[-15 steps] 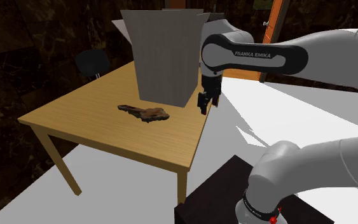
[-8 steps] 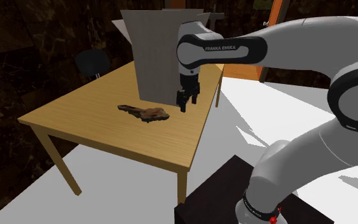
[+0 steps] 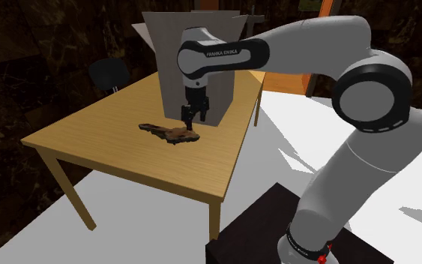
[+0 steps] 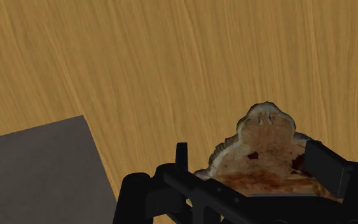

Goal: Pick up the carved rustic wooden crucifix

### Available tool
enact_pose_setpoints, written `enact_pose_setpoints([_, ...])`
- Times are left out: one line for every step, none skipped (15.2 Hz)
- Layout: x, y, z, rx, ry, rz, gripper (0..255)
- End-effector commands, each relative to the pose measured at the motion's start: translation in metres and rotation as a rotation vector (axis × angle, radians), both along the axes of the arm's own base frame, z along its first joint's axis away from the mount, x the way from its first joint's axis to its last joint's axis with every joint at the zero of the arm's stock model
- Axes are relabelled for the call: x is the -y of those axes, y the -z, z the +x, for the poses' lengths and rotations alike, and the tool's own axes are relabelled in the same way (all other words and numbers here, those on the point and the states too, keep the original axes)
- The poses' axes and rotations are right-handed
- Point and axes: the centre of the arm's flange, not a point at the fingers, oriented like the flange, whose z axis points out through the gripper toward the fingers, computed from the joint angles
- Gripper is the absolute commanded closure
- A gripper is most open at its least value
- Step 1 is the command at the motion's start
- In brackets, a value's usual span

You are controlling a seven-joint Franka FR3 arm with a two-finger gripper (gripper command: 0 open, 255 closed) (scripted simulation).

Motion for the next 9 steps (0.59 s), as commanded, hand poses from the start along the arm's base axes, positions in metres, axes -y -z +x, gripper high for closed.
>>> enact_pose_setpoints([-0.012,0.001,0.020,0.001,-0.018,0.013,0])
enact_pose_setpoints([-0.020,0.002,0.030,0.001,-0.027,0.019,0])
enact_pose_setpoints([-0.027,0.002,0.041,0.002,-0.036,0.025,0])
enact_pose_setpoints([-0.035,0.003,0.051,0.002,-0.045,0.031,0])
enact_pose_setpoints([-0.043,0.003,0.061,0.002,-0.054,0.038,0])
enact_pose_setpoints([-0.051,0.004,0.071,0.003,-0.063,0.044,0])
enact_pose_setpoints([-0.058,0.004,0.081,0.003,-0.072,0.050,0])
enact_pose_setpoints([-0.066,0.005,0.091,0.004,-0.081,0.056,0])
enact_pose_setpoints([-0.075,0.005,0.100,0.004,-0.090,0.062,0])
